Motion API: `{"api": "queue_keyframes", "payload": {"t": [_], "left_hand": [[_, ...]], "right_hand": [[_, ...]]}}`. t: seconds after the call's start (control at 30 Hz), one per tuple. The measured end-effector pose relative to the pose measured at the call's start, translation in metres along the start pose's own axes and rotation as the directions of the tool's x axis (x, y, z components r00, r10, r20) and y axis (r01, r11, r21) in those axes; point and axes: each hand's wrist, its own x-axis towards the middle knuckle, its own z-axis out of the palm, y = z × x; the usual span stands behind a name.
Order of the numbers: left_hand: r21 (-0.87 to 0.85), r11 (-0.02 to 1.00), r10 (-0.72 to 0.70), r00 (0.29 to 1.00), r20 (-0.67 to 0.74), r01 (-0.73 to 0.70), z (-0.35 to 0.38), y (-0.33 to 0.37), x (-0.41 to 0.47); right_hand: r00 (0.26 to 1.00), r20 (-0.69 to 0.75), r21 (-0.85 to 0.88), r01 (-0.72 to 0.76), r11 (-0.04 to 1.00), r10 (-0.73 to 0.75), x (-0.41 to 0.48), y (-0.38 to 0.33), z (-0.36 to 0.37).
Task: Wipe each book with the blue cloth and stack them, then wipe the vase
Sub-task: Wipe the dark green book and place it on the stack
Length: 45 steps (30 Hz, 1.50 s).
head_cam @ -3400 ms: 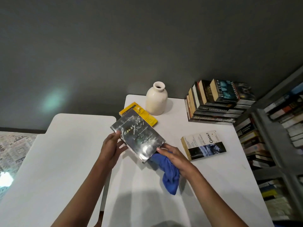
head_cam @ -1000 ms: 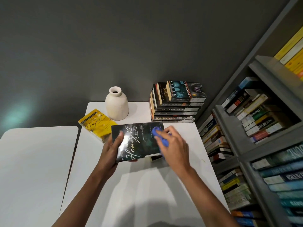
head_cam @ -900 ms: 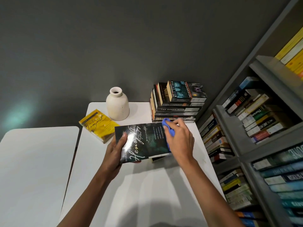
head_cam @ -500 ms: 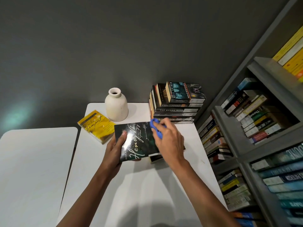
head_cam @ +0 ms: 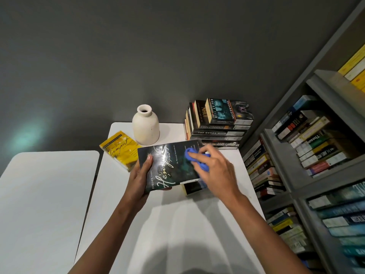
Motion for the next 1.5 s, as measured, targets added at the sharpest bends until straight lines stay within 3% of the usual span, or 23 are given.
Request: {"api": "queue_keyframes", "payload": {"t": [0.1,0.27,0.47,0.7,0.87,1.07,1.27,1.43,1.5], "left_hand": [[-0.026,1.000,0.003,1.000,-0.016,-0.004,0.007,-0.001,0.002],[-0.056,0.998,0.012,1.000,-0.024,-0.014,0.016,0.002,0.003],[-0.089,0.995,0.027,0.995,-0.097,-0.036,0.007,-0.002,0.001],[-0.152,0.986,0.052,0.989,-0.137,-0.073,0.012,-0.004,0.001],[-0.121,0.988,0.079,0.986,-0.144,-0.097,0.010,0.001,0.002],[-0.201,0.973,0.080,0.980,-0.180,-0.116,0.012,-0.006,0.005],[-0.160,0.982,0.072,0.984,-0.164,-0.098,0.008,0.000,0.003],[-0.229,0.964,0.084,0.973,-0.216,-0.134,0.012,-0.007,0.007],[-0.217,0.968,0.077,0.974,-0.214,-0.125,0.009,-0.006,0.006]], "right_hand": [[0.983,-0.100,-0.048,-0.159,0.986,0.154,0.012,-0.002,0.004],[0.998,-0.055,0.031,-0.008,0.999,0.010,-0.005,-0.035,0.021],[0.966,-0.172,-0.028,-0.200,0.979,0.193,-0.016,-0.002,0.013],[0.996,-0.083,0.053,0.029,0.998,-0.024,-0.033,-0.042,0.027],[0.972,-0.163,0.003,-0.172,0.985,0.170,-0.025,-0.012,0.014],[0.995,-0.067,0.050,0.072,0.996,-0.069,-0.034,-0.063,0.035],[0.975,-0.193,-0.007,-0.113,0.994,0.109,-0.017,-0.023,0.019],[0.989,-0.064,0.057,0.138,0.989,-0.134,-0.038,-0.076,0.042],[0.992,-0.065,0.047,0.110,0.993,-0.107,-0.033,-0.062,0.036]]}}
